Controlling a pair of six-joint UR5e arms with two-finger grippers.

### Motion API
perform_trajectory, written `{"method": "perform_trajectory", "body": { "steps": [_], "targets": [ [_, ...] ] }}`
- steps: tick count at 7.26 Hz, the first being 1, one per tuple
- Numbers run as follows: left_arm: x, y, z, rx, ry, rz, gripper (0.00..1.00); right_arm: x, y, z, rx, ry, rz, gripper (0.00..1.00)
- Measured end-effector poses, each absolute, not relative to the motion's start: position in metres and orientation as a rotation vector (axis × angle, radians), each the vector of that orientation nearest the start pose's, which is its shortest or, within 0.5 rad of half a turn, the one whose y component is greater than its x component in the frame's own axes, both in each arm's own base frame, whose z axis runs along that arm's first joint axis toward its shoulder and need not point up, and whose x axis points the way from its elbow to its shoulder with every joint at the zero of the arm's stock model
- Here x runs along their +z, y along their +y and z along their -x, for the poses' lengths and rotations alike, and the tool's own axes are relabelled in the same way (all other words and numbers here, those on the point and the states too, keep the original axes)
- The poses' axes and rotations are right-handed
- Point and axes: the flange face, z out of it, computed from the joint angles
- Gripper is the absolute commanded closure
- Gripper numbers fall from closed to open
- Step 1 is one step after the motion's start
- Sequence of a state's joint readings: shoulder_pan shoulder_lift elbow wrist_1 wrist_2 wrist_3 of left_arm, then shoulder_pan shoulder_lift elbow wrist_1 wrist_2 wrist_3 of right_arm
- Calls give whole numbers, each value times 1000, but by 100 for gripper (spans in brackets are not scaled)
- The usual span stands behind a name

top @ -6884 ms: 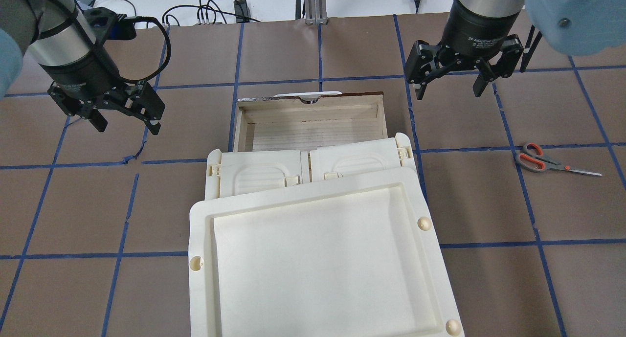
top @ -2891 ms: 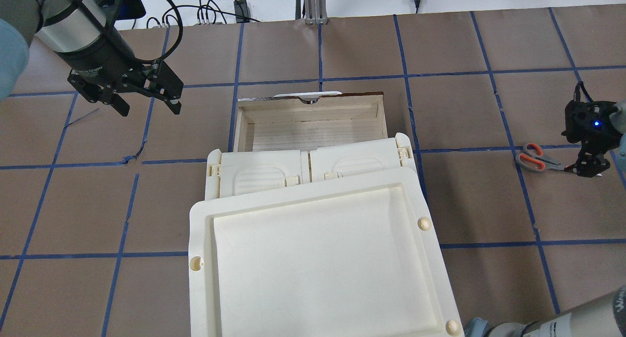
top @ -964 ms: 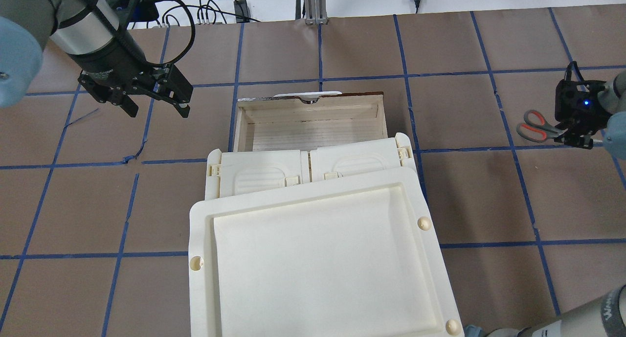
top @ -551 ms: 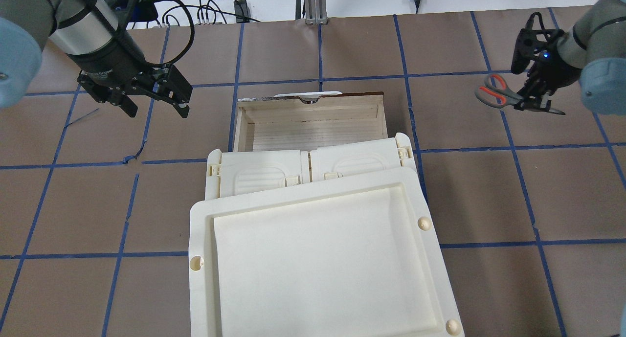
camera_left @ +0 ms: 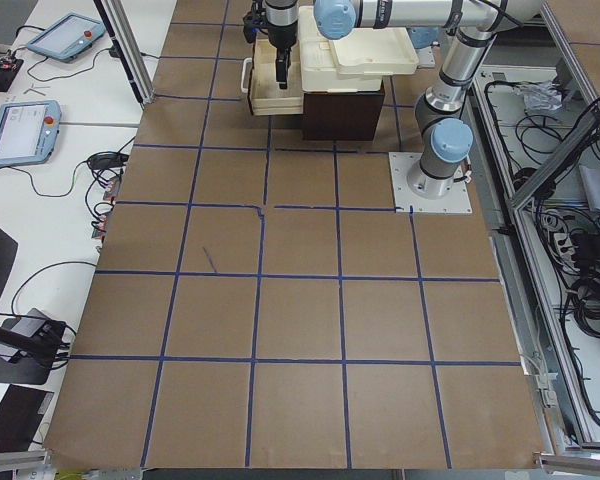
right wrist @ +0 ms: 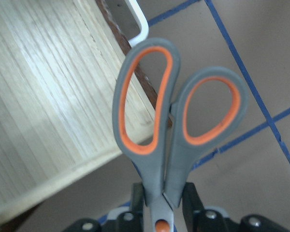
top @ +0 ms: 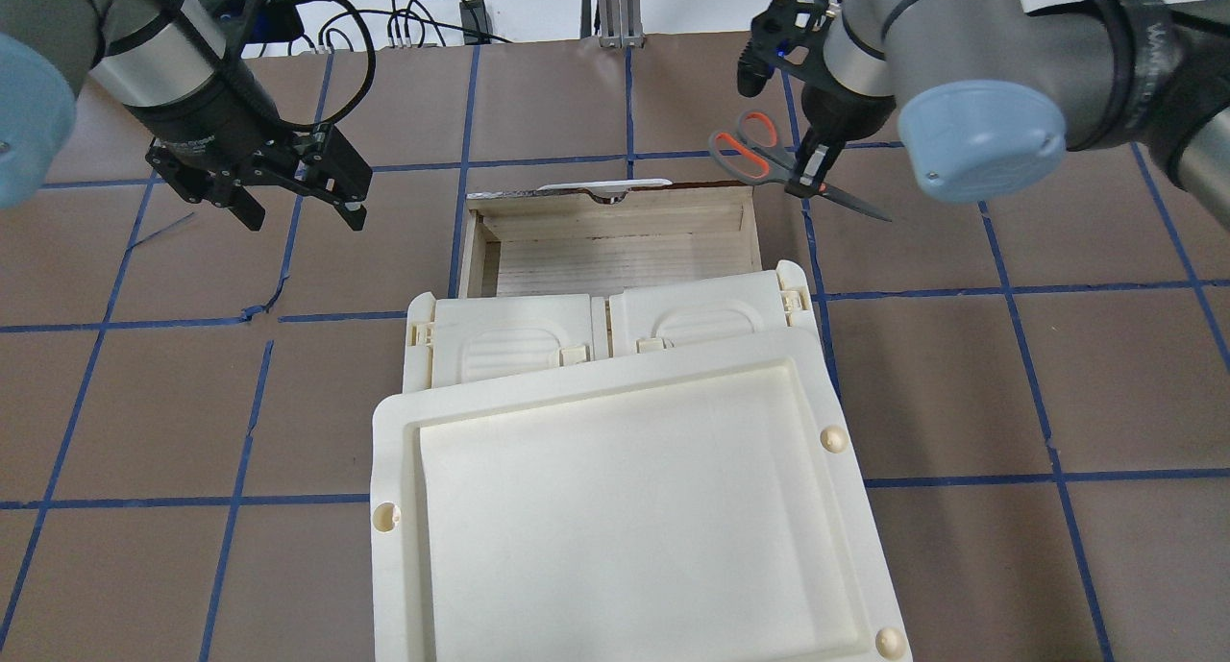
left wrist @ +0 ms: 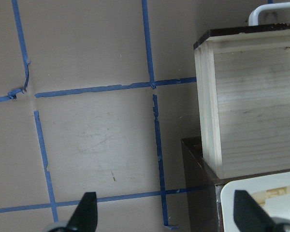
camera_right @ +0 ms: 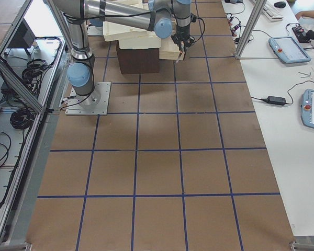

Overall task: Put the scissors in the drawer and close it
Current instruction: 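Carry the scissors with the right gripper over the open drawer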

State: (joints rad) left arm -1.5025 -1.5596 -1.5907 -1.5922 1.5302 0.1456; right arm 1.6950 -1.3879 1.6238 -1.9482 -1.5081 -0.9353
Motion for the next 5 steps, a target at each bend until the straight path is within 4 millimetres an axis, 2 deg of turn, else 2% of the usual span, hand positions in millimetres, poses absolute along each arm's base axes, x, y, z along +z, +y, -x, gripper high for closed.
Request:
{"method": "perform_trajectory", "body": {
  "steps": [2,4,5],
  "targets": [
    [482,-492,102,40,3183,-117,0,411,-536,-275,-239,2713,1565,98],
    [482,-493,100,39,3184,-110,0,394,-527,-335,-179,2724,1661,99],
    [482,-493,99,40,3183,-106,0,383,-528,-350,-146,2710,1716,99]
  ]
}}
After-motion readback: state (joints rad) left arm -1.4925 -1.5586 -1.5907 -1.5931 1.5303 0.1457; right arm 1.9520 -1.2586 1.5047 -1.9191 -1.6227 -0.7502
